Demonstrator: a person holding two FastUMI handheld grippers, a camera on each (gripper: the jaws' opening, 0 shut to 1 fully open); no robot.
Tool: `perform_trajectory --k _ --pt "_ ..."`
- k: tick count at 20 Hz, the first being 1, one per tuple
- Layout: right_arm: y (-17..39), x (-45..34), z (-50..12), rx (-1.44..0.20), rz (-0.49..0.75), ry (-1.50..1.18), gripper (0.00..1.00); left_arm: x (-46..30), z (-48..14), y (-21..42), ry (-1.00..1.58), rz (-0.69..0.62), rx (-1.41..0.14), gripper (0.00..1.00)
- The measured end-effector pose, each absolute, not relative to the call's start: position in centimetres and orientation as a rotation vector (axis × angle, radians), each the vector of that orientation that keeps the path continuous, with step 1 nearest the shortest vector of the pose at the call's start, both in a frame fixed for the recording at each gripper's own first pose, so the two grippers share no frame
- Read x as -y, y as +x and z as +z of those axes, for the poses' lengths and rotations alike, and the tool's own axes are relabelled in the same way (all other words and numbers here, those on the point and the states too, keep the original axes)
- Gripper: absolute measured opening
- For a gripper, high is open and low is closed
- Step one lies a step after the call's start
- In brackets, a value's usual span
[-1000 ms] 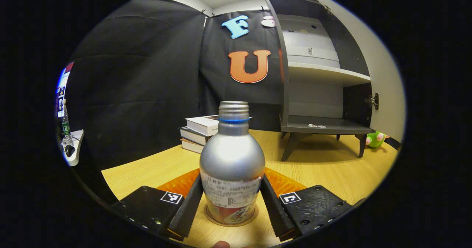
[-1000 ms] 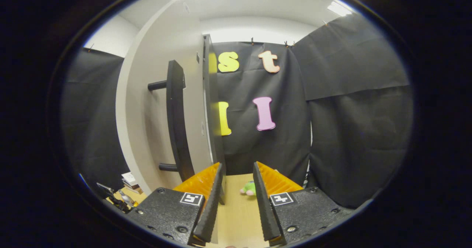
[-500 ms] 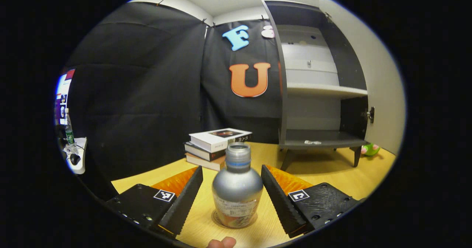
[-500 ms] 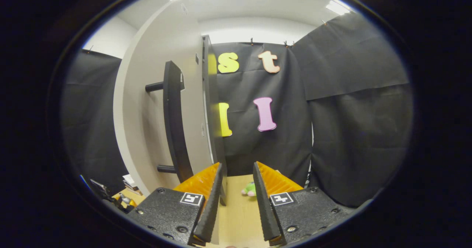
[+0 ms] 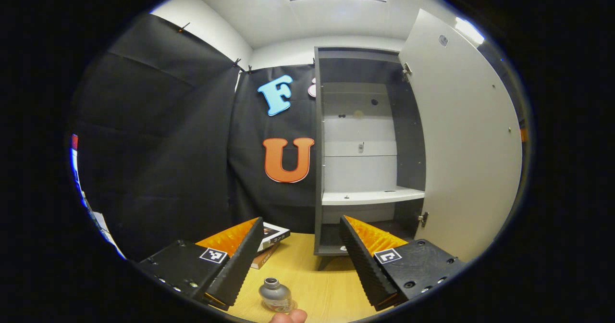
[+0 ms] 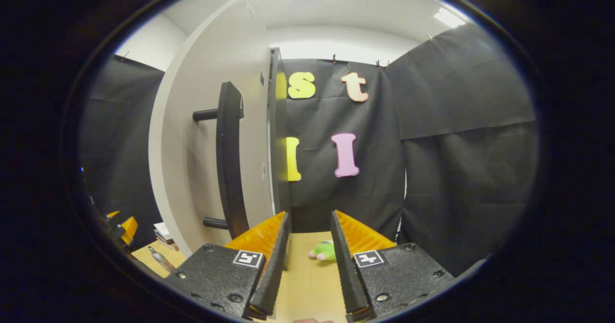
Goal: Open the cabinet door with the right hand, grasp the bottle in the cabinet with the left hand and place it on the coaster, then close the cabinet door with the right hand.
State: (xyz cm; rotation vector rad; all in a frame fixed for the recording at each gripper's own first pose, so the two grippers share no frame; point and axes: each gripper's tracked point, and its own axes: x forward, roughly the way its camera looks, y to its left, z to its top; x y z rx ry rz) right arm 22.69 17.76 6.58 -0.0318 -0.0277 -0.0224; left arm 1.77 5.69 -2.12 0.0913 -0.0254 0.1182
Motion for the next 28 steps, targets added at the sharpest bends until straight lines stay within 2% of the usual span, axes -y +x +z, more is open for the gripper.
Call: perform_trajectory --k 2,3,4,9,11,16,17,23,24,27,28 --pt "22.9 -17.7 6.7 0.040 -0.017 -0.047 0.58 -3.9 -1.0 1.4 0.087 0.070 0.029 0.95" --pt "23.2 -17.5 6.6 0.046 -0.018 -0.051 0.54 -2.7 -0.9 1.2 0.082 0.039 0.028 0.95" --pt "23.2 -17.5 6.8 0.046 -0.021 -0.055 0.57 -1.8 -0.9 0.9 0.075 0.012 0.025 0.95" --pt "23.4 -19.8 6.4 0.032 0.037 0.026 0.54 1.5 -1.2 -1.0 0.075 -0.073 0.004 0.95" --pt "23.2 -21.6 6.3 0.026 0.102 0.057 0.57 1.7 -1.3 -1.5 0.083 -0.078 0.000 0.95" --pt "23.2 -24.2 6.2 0.020 0.214 0.053 0.57 -0.4 -1.9 -1.9 0.090 -0.041 -0.025 0.95" --pt "23.4 -24.5 6.2 0.020 0.229 0.045 0.54 -1.0 -2.2 -1.9 0.085 -0.030 -0.034 0.95" --pt "24.1 -27.3 6.2 0.017 0.339 0.043 0.58 -4.0 -2.8 -2.0 0.066 0.016 -0.052 0.95" --pt "24.1 -27.8 6.3 0.018 0.359 0.048 0.55 -4.4 -2.7 -2.0 0.068 0.022 -0.048 0.95" --pt "24.5 -29.7 6.8 0.032 0.419 0.069 0.56 -5.6 -2.4 -1.9 0.072 0.038 -0.036 0.95" --pt "24.8 -30.4 6.9 0.036 0.431 0.084 0.59 -6.0 -2.4 -1.9 0.071 0.044 -0.036 0.95"
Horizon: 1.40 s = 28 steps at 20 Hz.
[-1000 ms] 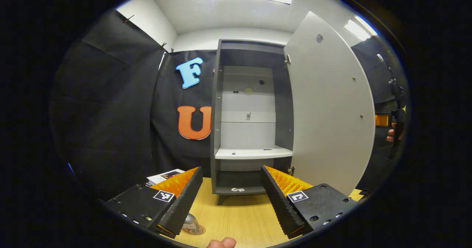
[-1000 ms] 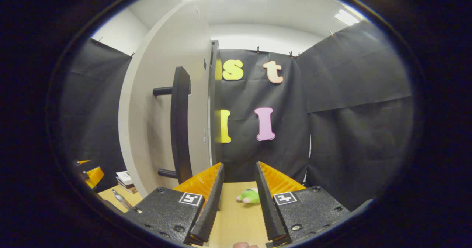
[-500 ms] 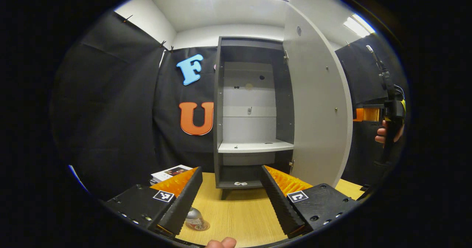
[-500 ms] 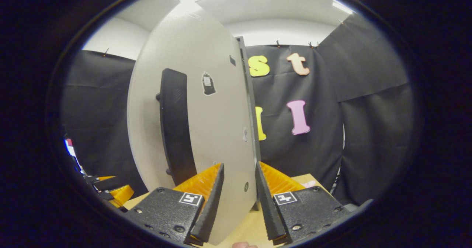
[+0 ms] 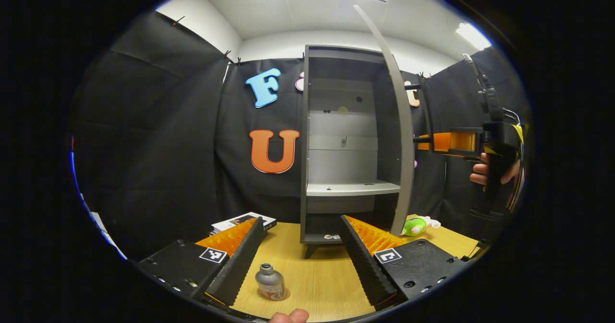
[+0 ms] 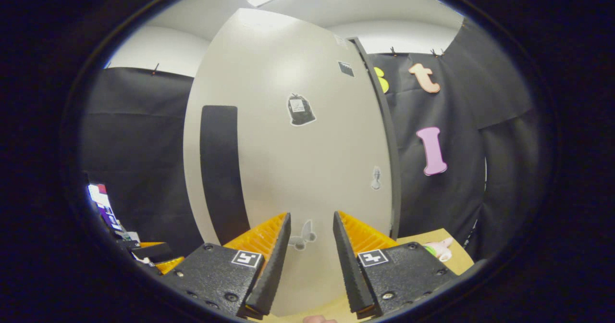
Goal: Open the cabinet door with the right hand, grasp the bottle in the cabinet with the left hand and place it on the coaster, then close the cabinet door with the right hand.
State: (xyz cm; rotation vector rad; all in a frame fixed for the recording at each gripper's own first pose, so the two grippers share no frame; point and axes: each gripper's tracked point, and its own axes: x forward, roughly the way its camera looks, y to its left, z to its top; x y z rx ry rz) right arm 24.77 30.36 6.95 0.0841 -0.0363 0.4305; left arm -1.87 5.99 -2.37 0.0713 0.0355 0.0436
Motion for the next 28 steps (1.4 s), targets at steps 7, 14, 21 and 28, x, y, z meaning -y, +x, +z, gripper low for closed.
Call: perform_trajectory --k 7,14,21,28 --pt "26.1 -32.0 7.0 0.050 0.473 0.063 0.67 -8.4 -3.1 -2.0 0.078 0.095 -0.049 0.95" --pt "24.4 -30.7 6.4 0.036 0.471 0.049 0.74 -7.8 -4.3 -2.1 0.068 0.098 -0.084 0.95" --pt "16.7 -20.3 6.3 0.059 0.341 0.038 0.92 -3.1 -2.7 -1.4 0.058 0.021 -0.034 0.95" --pt "9.9 -8.6 3.6 0.024 0.139 0.044 0.93 3.4 -2.9 -1.5 0.053 -0.076 -0.024 0.95"
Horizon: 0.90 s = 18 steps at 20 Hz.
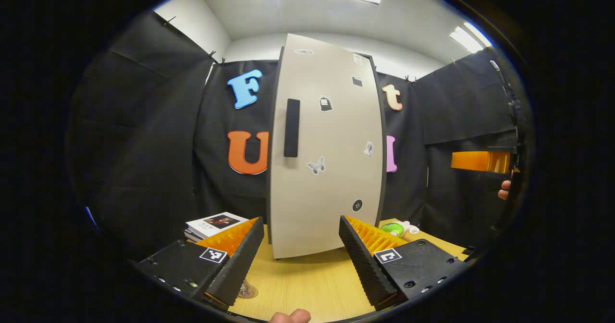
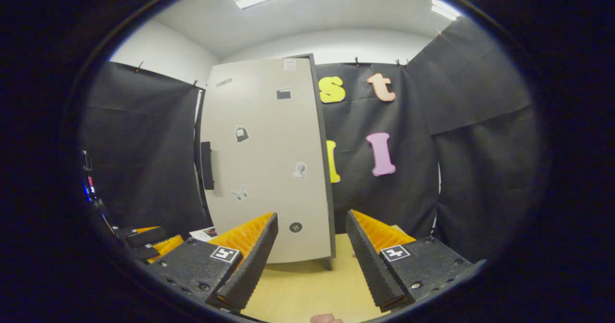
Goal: Open the cabinet door with the right hand, grasp the bottle in the cabinet with the left hand and place it on the coaster, then close the cabinet door with the right hand.
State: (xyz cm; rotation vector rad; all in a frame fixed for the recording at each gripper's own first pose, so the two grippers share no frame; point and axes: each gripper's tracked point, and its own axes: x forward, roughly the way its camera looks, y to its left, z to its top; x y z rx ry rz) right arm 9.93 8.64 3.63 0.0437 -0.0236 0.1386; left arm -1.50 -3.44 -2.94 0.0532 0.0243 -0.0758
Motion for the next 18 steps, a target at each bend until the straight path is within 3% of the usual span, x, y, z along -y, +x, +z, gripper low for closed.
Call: perform_trajectory --k 7,18 --pt "7.5 -2.1 0.1 0.001 0.003 0.007 0.93 6.7 -3.1 -2.5 0.075 -0.105 -0.017 0.95" --pt "6.9 -4.7 1.9 0.054 0.110 0.010 0.92 7.6 -2.7 -3.1 0.066 -0.088 0.006 0.95"
